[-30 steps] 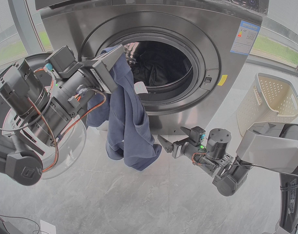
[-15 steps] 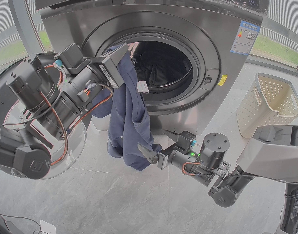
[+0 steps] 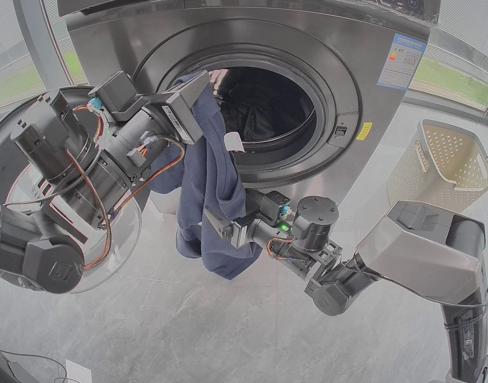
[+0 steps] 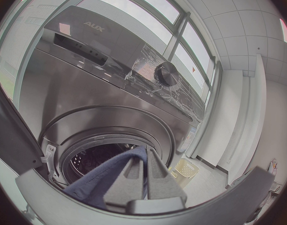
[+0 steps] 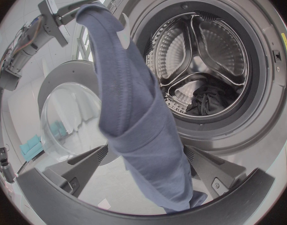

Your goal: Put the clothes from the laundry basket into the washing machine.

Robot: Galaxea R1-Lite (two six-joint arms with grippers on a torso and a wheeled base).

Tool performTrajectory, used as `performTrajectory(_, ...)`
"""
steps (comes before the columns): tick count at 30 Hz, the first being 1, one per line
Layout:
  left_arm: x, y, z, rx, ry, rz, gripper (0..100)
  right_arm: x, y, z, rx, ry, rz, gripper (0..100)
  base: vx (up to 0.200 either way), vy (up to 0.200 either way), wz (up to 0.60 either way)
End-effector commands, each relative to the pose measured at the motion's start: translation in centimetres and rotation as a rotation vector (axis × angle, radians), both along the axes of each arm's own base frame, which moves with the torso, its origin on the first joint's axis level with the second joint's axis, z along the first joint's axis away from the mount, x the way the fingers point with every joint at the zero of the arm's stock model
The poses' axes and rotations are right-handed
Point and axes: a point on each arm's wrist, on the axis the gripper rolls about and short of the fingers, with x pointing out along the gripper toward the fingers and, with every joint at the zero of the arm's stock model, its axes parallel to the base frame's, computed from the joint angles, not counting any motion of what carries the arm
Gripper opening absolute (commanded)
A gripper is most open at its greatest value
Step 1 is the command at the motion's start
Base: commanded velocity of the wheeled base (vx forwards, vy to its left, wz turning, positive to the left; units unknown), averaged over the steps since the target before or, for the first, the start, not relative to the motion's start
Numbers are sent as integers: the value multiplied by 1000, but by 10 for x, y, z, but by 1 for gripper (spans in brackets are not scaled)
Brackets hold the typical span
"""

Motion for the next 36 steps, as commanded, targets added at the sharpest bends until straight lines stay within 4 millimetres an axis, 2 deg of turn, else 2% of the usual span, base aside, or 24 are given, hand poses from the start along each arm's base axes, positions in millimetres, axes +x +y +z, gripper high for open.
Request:
performTrajectory(1,-2,2,1,-4,-5,1,0,16,0,-8,0,-1,-44,100,0,0,0)
performTrajectory(6,-2,2,1,-3,-4,1,0,23,-11,-4,6,-2,-96,100,0,0,0)
performTrajectory(13,-2,2,1,-4,-5,2,0,23,-46,20,19,-17,-161,100,0,0,0)
performTrajectory(17,-2,2,1,-5,-4,4,0,23,-61,23,15,-13,-188,100,0,0,0)
performTrajectory(22,-3,2,2,-5,-4,4,0,33,-78,24,14,-13,-229,100,0,0,0)
performTrajectory(25,-3,2,2,-5,-6,2,0,37,-80,22,16,-14,-235,100,0,0,0)
performTrajectory(36,-3,2,2,-5,-8,-2,0,59,-56,-2,26,-22,-216,100,0,0,0)
